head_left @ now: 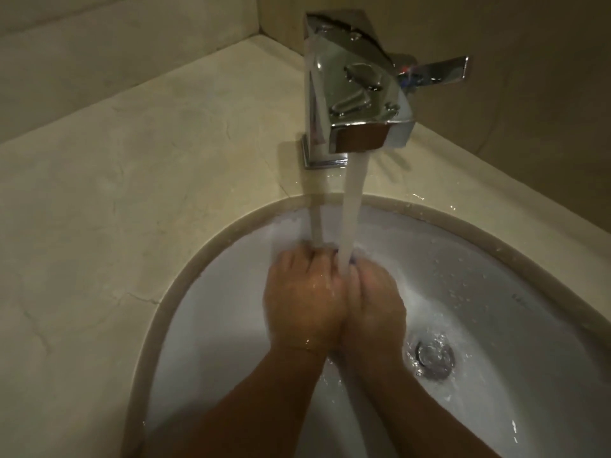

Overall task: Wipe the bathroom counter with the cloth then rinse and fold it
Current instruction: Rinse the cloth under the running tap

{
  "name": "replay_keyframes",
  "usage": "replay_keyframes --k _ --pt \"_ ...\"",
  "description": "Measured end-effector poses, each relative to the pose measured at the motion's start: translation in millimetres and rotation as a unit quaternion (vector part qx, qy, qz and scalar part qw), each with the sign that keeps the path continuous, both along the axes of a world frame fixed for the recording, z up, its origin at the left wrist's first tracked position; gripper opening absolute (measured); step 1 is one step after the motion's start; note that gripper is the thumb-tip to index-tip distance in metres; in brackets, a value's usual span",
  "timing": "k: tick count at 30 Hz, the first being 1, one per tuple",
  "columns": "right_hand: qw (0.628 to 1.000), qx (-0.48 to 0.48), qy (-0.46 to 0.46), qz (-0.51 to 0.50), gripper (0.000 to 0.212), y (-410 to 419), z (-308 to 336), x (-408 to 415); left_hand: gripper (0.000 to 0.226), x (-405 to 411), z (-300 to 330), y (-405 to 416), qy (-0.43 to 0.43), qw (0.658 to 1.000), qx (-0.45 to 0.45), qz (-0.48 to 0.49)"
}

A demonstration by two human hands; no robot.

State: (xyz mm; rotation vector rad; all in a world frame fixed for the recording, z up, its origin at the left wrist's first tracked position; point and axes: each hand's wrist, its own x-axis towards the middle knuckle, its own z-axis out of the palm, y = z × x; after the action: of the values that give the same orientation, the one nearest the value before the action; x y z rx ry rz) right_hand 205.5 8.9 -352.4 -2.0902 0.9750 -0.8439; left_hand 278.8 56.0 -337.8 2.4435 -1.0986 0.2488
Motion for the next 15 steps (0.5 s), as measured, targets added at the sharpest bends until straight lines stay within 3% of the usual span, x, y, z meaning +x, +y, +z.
replay_keyframes --k 2,6,9,11,13,15 --pt "1.0 -0.002 0.001 0.023 0.018 -5.3 -0.3 0.8 0.017 1.8 2.7 -3.7 0.024 1.0 0.004 0.019" --pt "0.994 0.096 0.035 0.035 0.019 -13.3 3.8 1.9 0.018 0.8 4.4 -9.8 0.028 0.998 0.031 0.039" --pt "0.986 0.145 0.055 0.066 0.02 -22.8 23.3 -3.0 0.024 -0.6 13.6 -7.1 0.107 0.993 -0.038 0.014" --pt "0.987 0.123 0.084 0.068 0.017 -26.4 37.3 -3.7 0.027 3.6 24.0 -7.1 0.184 0.98 -0.078 0.021" --pt "0.986 0.164 0.004 0.041 0.007 -25.5 53.3 -1.7 0.02 8.0 43.0 -5.1 0.287 0.941 -0.178 0.015" --pt "0.96 0.26 -0.103 0.015 0.022 -22.3 68.8 2.0 0.014 9.7 61.0 -0.2 0.302 0.915 -0.267 0.023"
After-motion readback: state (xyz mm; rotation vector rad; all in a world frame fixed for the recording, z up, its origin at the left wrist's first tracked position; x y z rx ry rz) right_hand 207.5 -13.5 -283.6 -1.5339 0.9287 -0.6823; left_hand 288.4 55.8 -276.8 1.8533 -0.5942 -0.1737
